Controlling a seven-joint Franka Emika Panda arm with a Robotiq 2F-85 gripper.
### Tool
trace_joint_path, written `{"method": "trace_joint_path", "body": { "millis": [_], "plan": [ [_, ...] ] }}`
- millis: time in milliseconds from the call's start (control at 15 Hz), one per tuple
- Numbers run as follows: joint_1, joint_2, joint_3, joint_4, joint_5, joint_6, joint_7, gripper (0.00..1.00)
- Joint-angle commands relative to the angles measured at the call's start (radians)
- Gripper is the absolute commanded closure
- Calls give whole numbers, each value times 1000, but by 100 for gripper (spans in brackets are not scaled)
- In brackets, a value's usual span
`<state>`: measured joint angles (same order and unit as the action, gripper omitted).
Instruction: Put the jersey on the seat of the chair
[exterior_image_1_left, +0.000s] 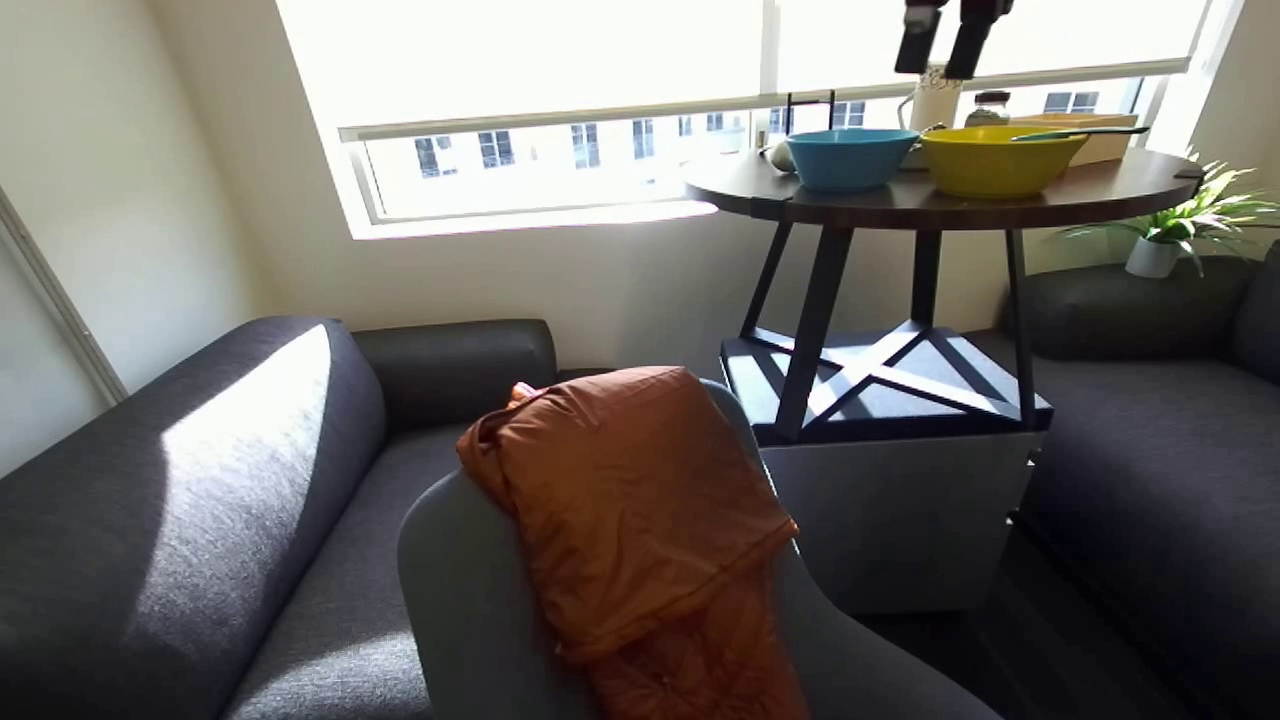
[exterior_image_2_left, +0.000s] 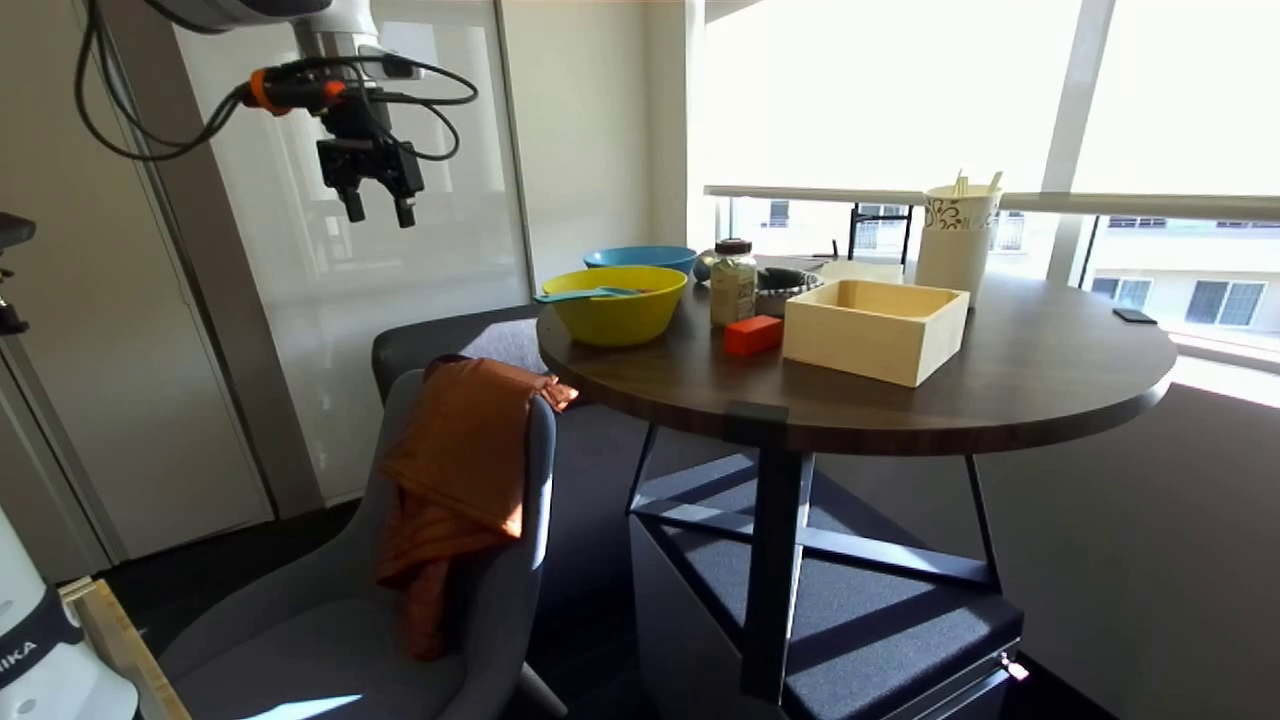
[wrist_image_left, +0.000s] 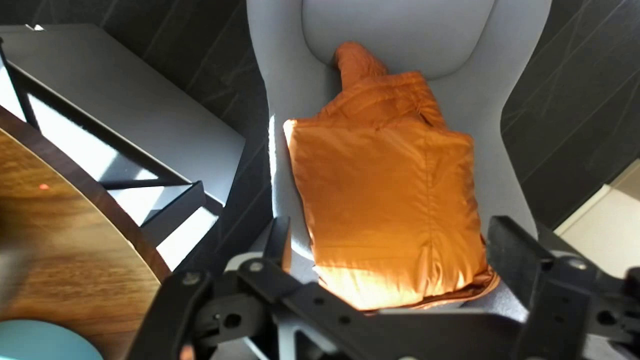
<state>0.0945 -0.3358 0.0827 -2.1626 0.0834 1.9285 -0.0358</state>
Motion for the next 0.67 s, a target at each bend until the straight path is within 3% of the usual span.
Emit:
{"method": "trace_joint_path", "body": {
  "millis": [0,133,200,267,400,600],
  "plan": [
    [-13,230,72,154,-102,66,197,0],
    [9,344,102,221,-181,-3,291,0],
    [24,396,98,261,-170,-67,249,0],
    [18,280,79,147,-139,25,227,0],
    [32,366,85,200,-149,-15,234,0],
    [33,398,82,236,-150,-32,234,0]
  ]
}}
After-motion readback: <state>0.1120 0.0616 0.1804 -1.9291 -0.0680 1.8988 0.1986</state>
